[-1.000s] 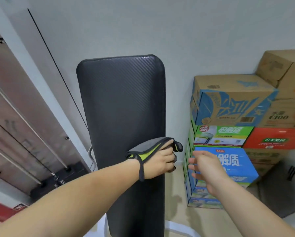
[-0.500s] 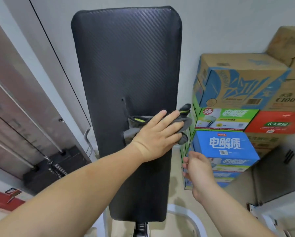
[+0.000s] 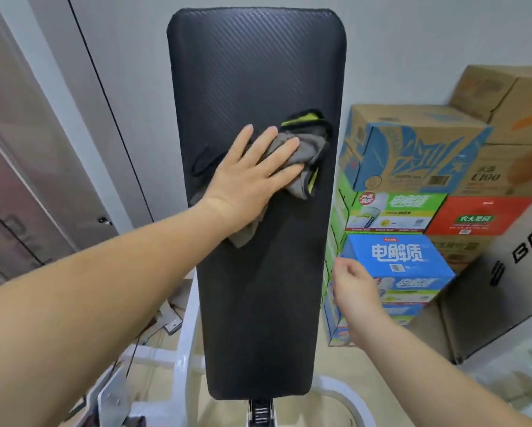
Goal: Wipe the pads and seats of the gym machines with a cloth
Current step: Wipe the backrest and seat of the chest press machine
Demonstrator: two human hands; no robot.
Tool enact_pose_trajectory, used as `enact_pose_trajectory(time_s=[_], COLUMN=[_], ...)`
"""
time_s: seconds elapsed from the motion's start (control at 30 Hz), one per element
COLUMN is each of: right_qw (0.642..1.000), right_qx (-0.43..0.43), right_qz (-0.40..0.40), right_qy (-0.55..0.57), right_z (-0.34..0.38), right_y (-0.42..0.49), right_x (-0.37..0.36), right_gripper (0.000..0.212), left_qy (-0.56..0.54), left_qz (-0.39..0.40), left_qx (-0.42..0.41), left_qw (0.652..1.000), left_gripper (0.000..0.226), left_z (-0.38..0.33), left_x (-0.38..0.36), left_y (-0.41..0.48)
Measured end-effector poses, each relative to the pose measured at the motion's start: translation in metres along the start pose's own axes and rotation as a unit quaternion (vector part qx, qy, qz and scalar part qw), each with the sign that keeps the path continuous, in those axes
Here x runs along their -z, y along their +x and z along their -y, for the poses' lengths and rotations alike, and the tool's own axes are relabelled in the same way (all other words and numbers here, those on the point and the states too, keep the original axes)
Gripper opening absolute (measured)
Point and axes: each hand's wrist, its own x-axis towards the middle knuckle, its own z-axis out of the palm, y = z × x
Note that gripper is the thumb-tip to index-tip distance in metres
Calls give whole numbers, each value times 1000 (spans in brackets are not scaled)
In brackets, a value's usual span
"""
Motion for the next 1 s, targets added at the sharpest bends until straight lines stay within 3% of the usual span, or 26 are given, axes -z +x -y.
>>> enact_pose_trajectory(time_s=[0.13,0.23,0.33,0.53,0.77,0.9,1.0], right_qw=[993,992,989,969,973,972,968], right_qx=[84,123,144,242,217,209,224], right_qz=[0,-1,2,-9,36,47,23], right_qy=[-80,-28,29,-47,-63,-99,-109], right_z=[-19,-53,-89,-130,-136,-137,-137], right_y=[27,46,51,79,64,58,67], right_x=[-22,-40,-57,-69,-61,-57,-60], right_gripper=[55,57,61,62,78,80,79], left_qy=[-65,-83,-96,-115,-23,-13,-58], left_qz=[-43,-67,-62,-6,29,-4,-18], left_qx=[133,147,122,80,-24,121,265], left_qw=[988,983,986,990,999,993,962], left_gripper=[41,39,38,46,58,57,57], left_z=[-46,-89,-135,-227,-200,-121,-77], left_x=[-23,-43,-48,-67,-64,-47,-37], left_y=[-29,-61,-99,-207,-235,-199,-159])
